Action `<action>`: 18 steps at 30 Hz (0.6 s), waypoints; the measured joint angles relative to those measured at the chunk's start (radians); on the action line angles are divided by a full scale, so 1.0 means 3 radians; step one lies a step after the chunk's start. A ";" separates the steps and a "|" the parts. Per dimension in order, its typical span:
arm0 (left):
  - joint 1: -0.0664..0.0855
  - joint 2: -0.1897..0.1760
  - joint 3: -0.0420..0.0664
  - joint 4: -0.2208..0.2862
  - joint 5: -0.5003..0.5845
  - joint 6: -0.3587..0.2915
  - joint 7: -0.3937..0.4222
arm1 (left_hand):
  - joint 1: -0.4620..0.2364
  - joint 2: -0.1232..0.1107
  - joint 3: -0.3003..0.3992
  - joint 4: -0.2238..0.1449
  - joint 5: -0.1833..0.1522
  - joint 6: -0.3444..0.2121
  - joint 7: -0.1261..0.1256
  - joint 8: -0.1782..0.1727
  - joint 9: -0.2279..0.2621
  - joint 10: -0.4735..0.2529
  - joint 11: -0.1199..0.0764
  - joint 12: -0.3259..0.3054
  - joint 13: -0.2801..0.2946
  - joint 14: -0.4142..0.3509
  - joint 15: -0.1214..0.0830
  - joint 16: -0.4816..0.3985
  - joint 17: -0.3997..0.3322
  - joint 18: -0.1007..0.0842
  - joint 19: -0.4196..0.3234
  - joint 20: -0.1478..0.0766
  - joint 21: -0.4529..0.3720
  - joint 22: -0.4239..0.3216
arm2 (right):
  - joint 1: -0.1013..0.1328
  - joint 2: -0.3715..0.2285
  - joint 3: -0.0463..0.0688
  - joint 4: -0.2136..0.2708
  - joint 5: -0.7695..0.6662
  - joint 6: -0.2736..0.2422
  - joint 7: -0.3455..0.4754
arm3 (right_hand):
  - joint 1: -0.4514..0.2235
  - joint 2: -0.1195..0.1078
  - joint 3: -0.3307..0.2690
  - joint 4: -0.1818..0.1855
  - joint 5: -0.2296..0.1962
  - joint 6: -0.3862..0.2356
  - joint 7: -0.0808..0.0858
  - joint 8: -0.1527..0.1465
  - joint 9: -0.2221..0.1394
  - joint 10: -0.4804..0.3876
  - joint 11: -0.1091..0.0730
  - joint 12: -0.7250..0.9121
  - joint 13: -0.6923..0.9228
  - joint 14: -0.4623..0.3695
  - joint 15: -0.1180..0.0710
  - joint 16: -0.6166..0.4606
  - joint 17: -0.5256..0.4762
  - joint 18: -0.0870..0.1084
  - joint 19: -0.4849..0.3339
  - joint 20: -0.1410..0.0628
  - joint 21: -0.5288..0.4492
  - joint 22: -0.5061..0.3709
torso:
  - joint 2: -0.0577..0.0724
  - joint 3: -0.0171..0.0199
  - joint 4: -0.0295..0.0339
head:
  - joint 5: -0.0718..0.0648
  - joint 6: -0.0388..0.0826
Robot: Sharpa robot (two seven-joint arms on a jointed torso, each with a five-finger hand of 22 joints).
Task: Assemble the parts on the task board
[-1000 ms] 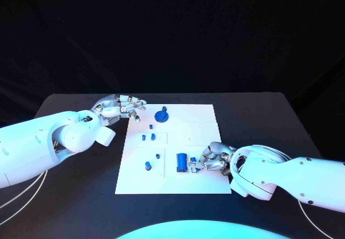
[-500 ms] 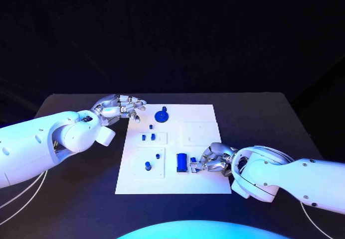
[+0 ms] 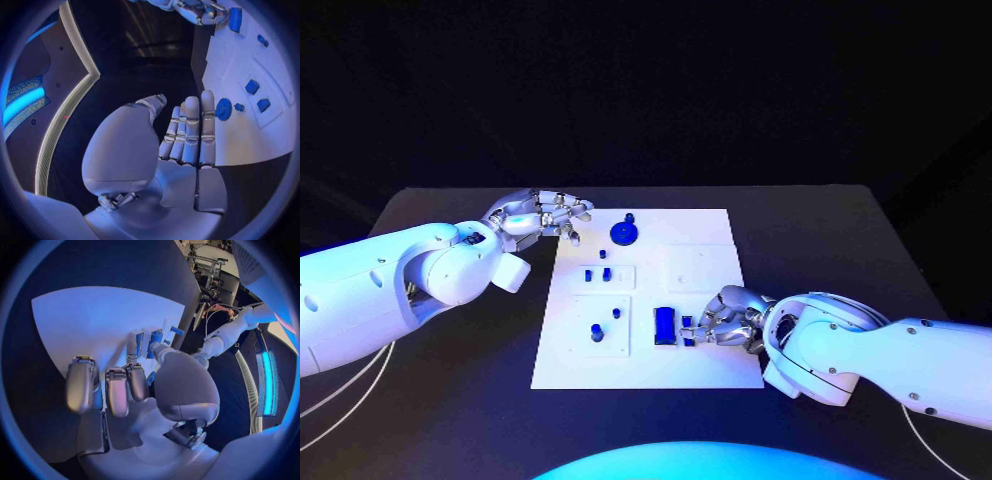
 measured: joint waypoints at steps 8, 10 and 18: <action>0.0000 0.0000 0.0000 0.0000 0.0000 0.0000 0.0000 | 0.0000 0.0000 0.0000 0.0000 0.0000 0.0000 0.0000 0.0000 0.0000 0.0000 0.0000 0.0000 0.0000 0.0000 0.0000 0.0000 0.0000 0.0000 0.0000 0.0000 0.0000 0.0000 | 0.0000 -0.0014 0.0000 -0.0034 -0.0044 0.0008 0.0005 | 0.0059 0.0002 -0.0009 -0.0009 0.0000 0.0000 0.0000 0.0000 0.0000 0.0000 0.0000 0.0000 0.0000 0.0000 0.0000 0.0000 0.0000 0.0000 0.0000 0.0000 0.0009 0.0000 | -0.0001 0.0000 -0.0001 | 0.0002 -0.0001; 0.0000 0.0000 0.0000 0.0000 0.0000 0.0000 -0.0001 | 0.0000 0.0000 0.0000 0.0000 0.0000 0.0000 0.0000 0.0000 0.0000 0.0000 0.0000 0.0000 0.0000 0.0000 0.0000 0.0000 0.0000 0.0000 0.0000 0.0000 0.0000 0.0000 | 0.0000 -0.0017 0.0000 -0.0048 -0.0058 0.0009 0.0007 | 0.0081 -0.0009 -0.0009 -0.0009 0.0000 0.0000 0.0000 0.0000 0.0000 0.0000 0.0000 0.0000 0.0000 0.0000 0.0000 0.0000 0.0000 0.0000 0.0000 0.0000 0.0011 0.0000 | -0.0001 0.0000 -0.0001 | 0.0002 0.0002; 0.0000 0.0001 0.0000 -0.0001 0.0000 0.0000 -0.0001 | 0.0000 0.0000 0.0000 0.0000 0.0000 0.0000 0.0000 0.0000 0.0000 0.0000 0.0000 0.0000 0.0000 0.0000 0.0000 0.0000 0.0000 0.0000 0.0000 0.0000 0.0000 0.0000 | 0.0002 -0.0020 0.0000 -0.0109 -0.0101 0.0008 0.0018 | 0.0136 0.0004 -0.0023 -0.0023 0.0000 0.0000 0.0000 0.0000 0.0000 0.0000 0.0000 0.0000 0.0000 0.0000 0.0000 0.0000 0.0000 0.0000 0.0000 0.0000 0.0011 0.0003 | -0.0001 0.0000 -0.0001 | -0.0001 0.0011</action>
